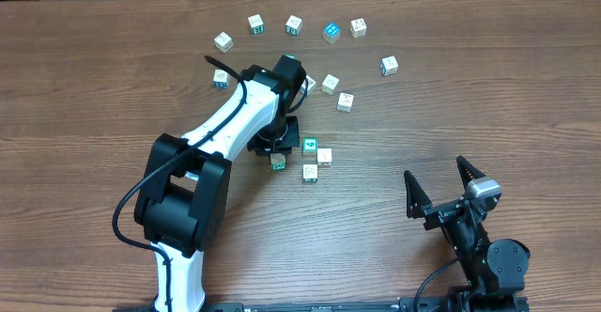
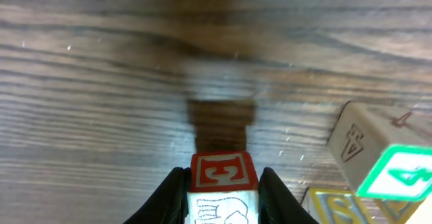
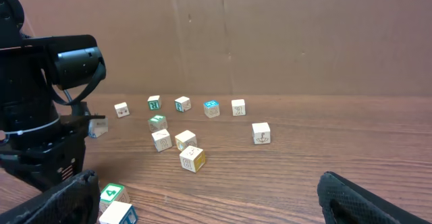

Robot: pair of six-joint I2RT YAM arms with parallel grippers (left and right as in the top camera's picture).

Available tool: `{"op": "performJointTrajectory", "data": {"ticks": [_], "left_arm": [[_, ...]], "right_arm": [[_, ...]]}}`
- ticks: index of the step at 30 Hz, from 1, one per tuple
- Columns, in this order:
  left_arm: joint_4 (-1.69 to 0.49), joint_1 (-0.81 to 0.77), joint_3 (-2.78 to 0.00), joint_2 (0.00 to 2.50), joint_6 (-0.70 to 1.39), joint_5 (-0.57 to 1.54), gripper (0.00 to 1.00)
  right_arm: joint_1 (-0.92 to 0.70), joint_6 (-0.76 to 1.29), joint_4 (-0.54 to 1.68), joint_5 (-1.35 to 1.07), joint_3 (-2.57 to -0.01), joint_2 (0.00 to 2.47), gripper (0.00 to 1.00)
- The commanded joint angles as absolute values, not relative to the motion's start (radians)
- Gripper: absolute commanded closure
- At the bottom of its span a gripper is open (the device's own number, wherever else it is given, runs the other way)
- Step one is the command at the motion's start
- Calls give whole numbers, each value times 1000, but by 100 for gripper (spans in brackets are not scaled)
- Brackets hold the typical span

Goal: Form a circle
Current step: 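Lower the elephant block beside the S block and open the left gripper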

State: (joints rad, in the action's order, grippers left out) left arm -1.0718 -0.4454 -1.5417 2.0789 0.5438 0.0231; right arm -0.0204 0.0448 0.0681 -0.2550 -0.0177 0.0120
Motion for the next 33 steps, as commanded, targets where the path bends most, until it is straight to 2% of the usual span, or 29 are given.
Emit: {"op": "performJointTrajectory", "data": {"ticks": [1,7,15,16,20,21,24,33], "left_arm": [[-1063,-450,-1531,2053,557,19,78],[-1072,-453,-1531,2053,554,19,74],[-1073,-453,-1531,2053,554,19,62],[-1073,-453,-1531,2053,554,19,56],[-1073,-453,-1531,2053,554,19,44],[-1073,-453,-1531,2053,554,19,44],[-1071,-453,-1530,2053,559,19,54],[-1068,-459,-1525,2054,577,27,65]], "right_arm": [[-17,40,62,-247,-8,3,0],[-17,40,62,-247,-8,3,0],[-17,40,62,-247,-8,3,0],[-17,40,62,-247,-8,3,0],[-17,40,62,-247,-8,3,0],[-17,40,62,-247,-8,3,0],[-17,40,62,-247,-8,3,0],[-17,40,62,-247,-8,3,0]]}}
